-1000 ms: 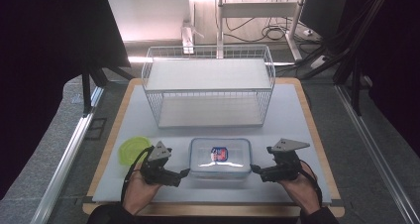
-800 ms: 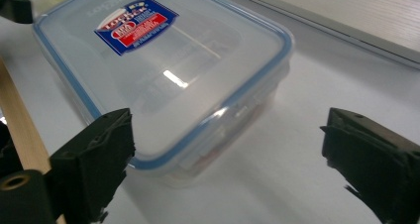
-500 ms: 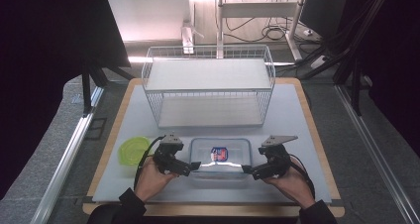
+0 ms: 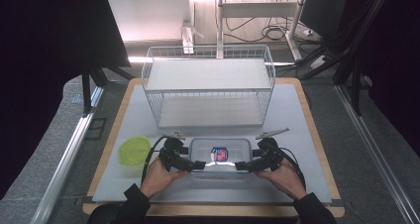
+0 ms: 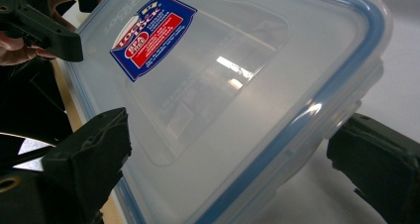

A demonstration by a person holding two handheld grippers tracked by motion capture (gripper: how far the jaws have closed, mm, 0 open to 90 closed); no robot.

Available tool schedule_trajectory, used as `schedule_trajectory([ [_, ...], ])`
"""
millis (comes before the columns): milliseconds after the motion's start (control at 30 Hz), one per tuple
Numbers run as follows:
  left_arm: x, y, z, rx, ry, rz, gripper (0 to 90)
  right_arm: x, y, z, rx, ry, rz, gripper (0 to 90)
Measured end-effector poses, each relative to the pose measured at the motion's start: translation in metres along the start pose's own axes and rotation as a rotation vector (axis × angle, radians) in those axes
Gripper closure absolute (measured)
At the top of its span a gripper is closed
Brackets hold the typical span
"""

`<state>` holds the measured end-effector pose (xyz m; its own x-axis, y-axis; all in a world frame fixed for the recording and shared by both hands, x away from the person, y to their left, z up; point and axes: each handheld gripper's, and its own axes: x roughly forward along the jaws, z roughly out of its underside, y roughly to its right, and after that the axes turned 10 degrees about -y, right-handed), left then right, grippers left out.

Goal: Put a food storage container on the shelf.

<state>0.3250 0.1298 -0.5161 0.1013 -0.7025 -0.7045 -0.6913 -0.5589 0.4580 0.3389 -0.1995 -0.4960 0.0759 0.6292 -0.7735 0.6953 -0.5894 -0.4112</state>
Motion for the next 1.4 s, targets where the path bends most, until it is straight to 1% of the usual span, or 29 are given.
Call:
schedule_trajectory([
  [100,-0.002,0.005,0.001,0.033,-0.015,-0.023,0.0,-0.002,0.0,0.003,0.016,-0.008,-0.015,7.2],
  [167,-0.003,0.008,0.003,0.048,-0.013,-0.034,0.0,-0.003,-0.001,0.005,0.025,-0.008,-0.02,9.1],
  [233,-0.006,0.013,0.006,0.061,-0.009,-0.053,2.0,-0.006,-0.005,0.007,0.006,0.007,0.004,13.0],
  [300,-0.009,0.017,0.009,0.088,0.003,-0.073,4.9,-0.011,-0.01,0.009,-0.015,0.019,0.029,16.1],
  [333,-0.009,0.017,0.009,0.088,0.003,-0.073,6.8,-0.012,-0.012,0.011,-0.029,0.02,0.037,17.4],
  [367,-0.013,0.021,0.014,0.11,0.016,-0.089,9.2,-0.014,-0.014,0.012,-0.034,0.028,0.044,20.8],
  [467,-0.016,0.025,0.018,0.125,0.027,-0.103,14.3,-0.021,-0.015,0.018,-0.042,0.052,0.038,29.5],
  [500,-0.017,0.029,0.022,0.144,0.025,-0.117,15.2,-0.023,-0.014,0.019,-0.045,0.058,0.031,32.1],
  [533,-0.018,0.03,0.023,0.152,0.025,-0.123,16.0,-0.025,-0.013,0.02,-0.046,0.062,0.022,34.0],
  [567,-0.018,0.03,0.023,0.152,0.025,-0.123,16.9,-0.026,-0.013,0.021,-0.052,0.054,0.013,35.7],
  [600,-0.018,0.034,0.026,0.172,0.027,-0.137,17.7,-0.028,-0.012,0.021,-0.058,0.047,0.007,35.7],
  [633,-0.018,0.036,0.027,0.181,0.029,-0.145,18.2,-0.029,-0.012,0.021,-0.058,0.047,0.013,33.1],
  [667,-0.018,0.038,0.028,0.187,0.03,-0.151,18.5,-0.029,-0.011,0.021,-0.06,0.046,0.024,28.8],
  [700,-0.018,0.039,0.029,0.192,0.031,-0.155,18.9,-0.028,-0.01,0.021,-0.06,0.039,0.023,23.9],
  [733,-0.017,0.04,0.03,0.195,0.033,-0.158,19.0,-0.025,-0.01,0.02,-0.059,0.036,0.017,21.8],
  [800,-0.017,0.04,0.031,0.195,0.035,-0.157,19.1,-0.02,-0.009,0.02,-0.055,0.025,-0.015,20.4],
  [833,-0.017,0.039,0.031,0.193,0.036,-0.156,18.9,-0.019,-0.01,0.02,-0.056,0.018,-0.011,20.3],
  [867,-0.017,0.039,0.031,0.189,0.036,-0.152,18.9,-0.019,-0.011,0.02,-0.059,0.022,-0.007,22.1],
  [933,-0.017,0.037,0.031,0.178,0.044,-0.139,18.7,-0.024,-0.014,0.02,-0.067,0.029,0.014,28.1],
  [1000,-0.015,0.035,0.031,0.171,0.045,-0.135,16.4,-0.026,-0.016,0.021,-0.084,0.032,0.035,31.9],
  [1033,-0.015,0.035,0.031,0.171,0.045,-0.135,15.4,-0.025,-0.017,0.021,-0.09,0.029,0.044,31.3],
  [1100,-0.013,0.032,0.03,0.158,0.042,-0.12,13.2,-0.025,-0.016,0.021,-0.084,0.022,0.037,31.5],
  [1133,-0.013,0.032,0.03,0.158,0.042,-0.12,10.5,-0.025,-0.016,0.021,-0.084,0.022,0.037,31.5],
  [1167,-0.01,0.03,0.029,0.145,0.039,-0.109,7.5,-0.024,-0.017,0.021,-0.086,0.016,0.029,32.6],
  [1200,-0.008,0.027,0.027,0.137,0.027,-0.092,5.6,-0.024,-0.018,0.021,-0.09,0.017,0.031,32.6],
  [1233,-0.009,0.027,0.027,0.134,0.024,-0.089,5.2,-0.024,-0.018,0.021,-0.095,0.015,0.039,32.6],
  [1300,-0.014,0.028,0.027,0.134,0.032,-0.096,9.4,-0.024,-0.019,0.021,-0.095,0.015,0.038,33.4],
  [1367,-0.022,0.03,0.03,0.149,0.044,-0.107,18.5,-0.025,-0.017,0.022,-0.08,0.021,0.028,34.3],
  [1400,-0.022,0.03,0.03,0.149,0.044,-0.107,23.8,-0.025,-0.017,0.022,-0.08,0.021,0.028,34.3],
])
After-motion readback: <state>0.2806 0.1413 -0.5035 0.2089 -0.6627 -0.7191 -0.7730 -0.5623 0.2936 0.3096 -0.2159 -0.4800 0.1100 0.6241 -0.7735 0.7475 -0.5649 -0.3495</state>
